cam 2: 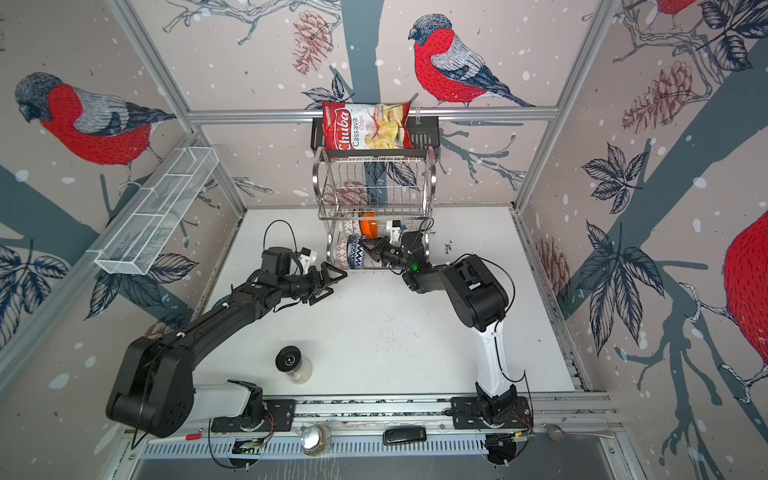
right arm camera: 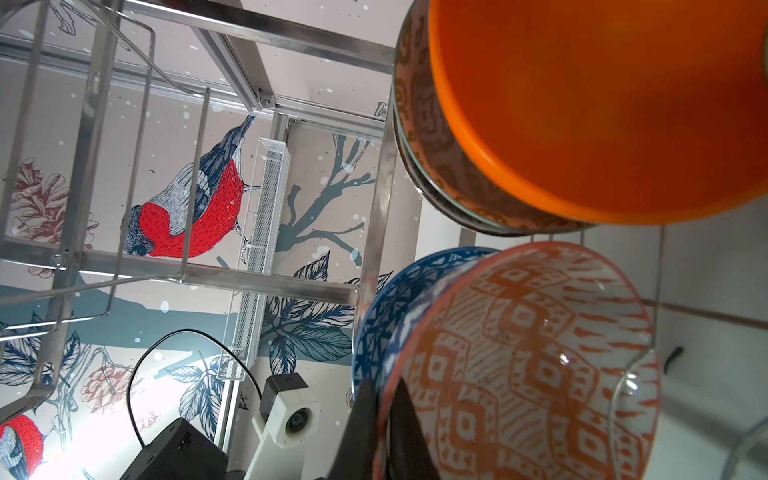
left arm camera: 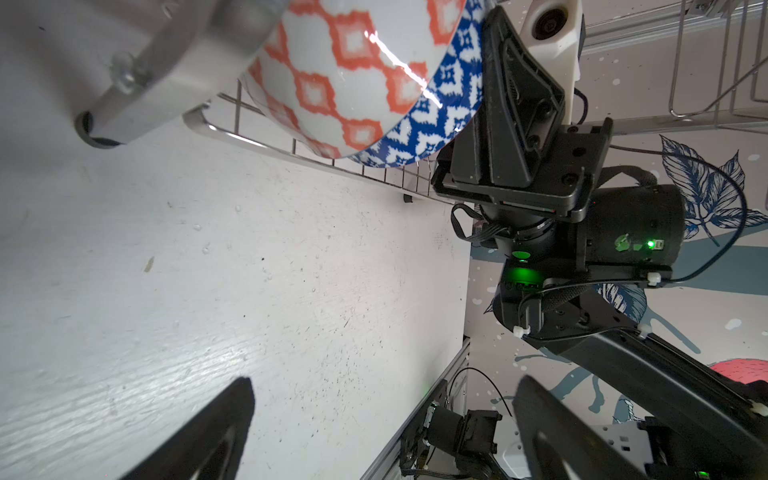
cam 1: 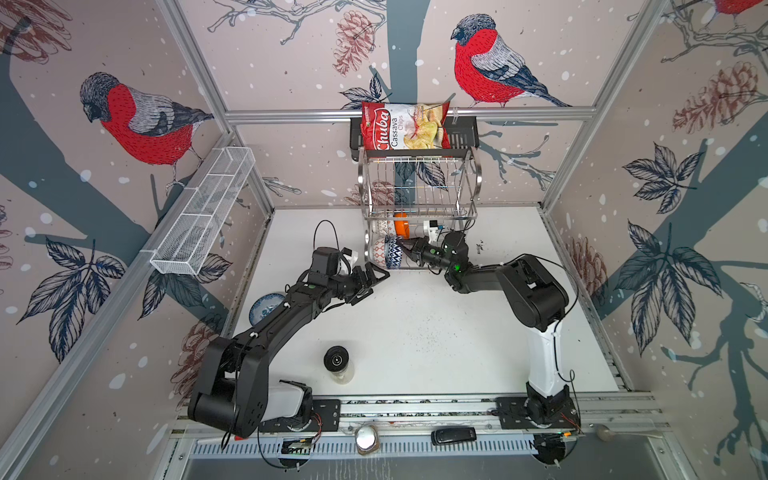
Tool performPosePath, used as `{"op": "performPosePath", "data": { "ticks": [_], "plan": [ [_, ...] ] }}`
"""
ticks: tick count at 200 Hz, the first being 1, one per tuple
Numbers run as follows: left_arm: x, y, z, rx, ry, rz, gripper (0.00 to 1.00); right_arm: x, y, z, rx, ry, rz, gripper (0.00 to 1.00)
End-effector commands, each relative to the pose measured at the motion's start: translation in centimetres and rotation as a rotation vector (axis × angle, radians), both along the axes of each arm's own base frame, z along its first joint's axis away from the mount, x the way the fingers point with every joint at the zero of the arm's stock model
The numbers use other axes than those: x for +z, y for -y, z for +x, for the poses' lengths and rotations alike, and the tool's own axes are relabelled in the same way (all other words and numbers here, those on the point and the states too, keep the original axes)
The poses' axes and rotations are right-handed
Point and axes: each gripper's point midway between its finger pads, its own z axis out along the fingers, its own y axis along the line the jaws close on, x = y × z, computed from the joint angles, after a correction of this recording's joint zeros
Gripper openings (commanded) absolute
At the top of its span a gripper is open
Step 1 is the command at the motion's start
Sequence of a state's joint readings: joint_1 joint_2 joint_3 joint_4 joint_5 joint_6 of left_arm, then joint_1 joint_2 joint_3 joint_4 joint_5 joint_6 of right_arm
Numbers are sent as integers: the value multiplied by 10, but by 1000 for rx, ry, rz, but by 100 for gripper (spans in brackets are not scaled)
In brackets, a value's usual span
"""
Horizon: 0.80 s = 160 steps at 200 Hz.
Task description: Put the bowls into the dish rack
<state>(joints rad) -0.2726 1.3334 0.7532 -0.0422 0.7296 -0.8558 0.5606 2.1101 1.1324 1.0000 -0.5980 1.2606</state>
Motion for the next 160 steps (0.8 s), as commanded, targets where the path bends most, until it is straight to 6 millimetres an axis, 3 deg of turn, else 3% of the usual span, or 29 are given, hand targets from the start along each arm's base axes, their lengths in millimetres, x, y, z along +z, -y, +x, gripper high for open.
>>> {"op": "performPosePath", "data": {
  "ticks": [1,160],
  "plan": [
    [4,1,3,-10,35,3,97,-35,2,-2,-2,-61,-135,4],
    [2,1,4,-10,31,3,98,-27,-10,3,-46,-84,-178,13]
  ]
}}
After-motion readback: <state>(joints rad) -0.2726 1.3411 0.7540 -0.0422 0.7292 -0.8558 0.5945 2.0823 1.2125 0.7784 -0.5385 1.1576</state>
